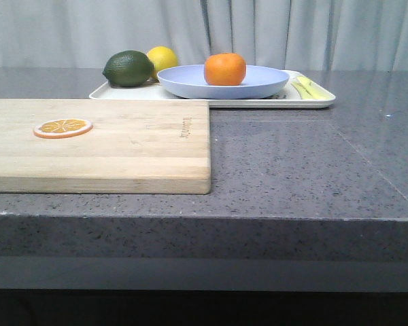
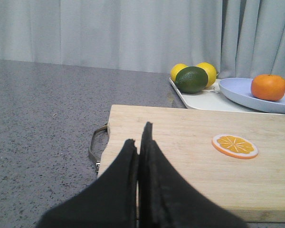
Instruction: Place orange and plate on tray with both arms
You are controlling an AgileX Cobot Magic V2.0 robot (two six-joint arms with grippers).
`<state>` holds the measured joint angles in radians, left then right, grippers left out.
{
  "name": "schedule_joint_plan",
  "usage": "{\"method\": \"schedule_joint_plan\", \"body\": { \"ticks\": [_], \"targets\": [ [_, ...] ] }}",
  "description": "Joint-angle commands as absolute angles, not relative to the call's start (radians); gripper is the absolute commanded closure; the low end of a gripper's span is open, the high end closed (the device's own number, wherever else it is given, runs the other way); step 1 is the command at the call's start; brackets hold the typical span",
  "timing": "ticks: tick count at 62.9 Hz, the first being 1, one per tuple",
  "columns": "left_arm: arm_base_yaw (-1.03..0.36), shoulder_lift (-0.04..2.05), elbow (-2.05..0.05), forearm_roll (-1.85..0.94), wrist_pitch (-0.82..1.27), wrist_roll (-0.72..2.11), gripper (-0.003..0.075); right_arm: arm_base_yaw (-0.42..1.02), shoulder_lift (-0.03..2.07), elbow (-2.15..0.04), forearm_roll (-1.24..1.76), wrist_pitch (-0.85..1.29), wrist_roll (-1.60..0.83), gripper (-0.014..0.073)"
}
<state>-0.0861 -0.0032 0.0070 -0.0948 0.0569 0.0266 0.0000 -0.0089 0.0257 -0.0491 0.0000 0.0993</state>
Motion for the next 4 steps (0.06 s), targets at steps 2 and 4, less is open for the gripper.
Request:
{"method": "schedule_joint_plan", "body": {
  "ticks": [2,4],
  "targets": [
    [-0.087,-0.021,0.033,-0.101,-0.013,0.024,0.0740,-0.005,-0.029,0.003,-0.066,-0.079,0.101,0.0711],
    [-0.087,-0.021,0.033,-0.101,-0.013,0.024,0.0740,-0.005,-0.029,0.003,-0.066,-0.079,0.101,0.0711]
  ]
}}
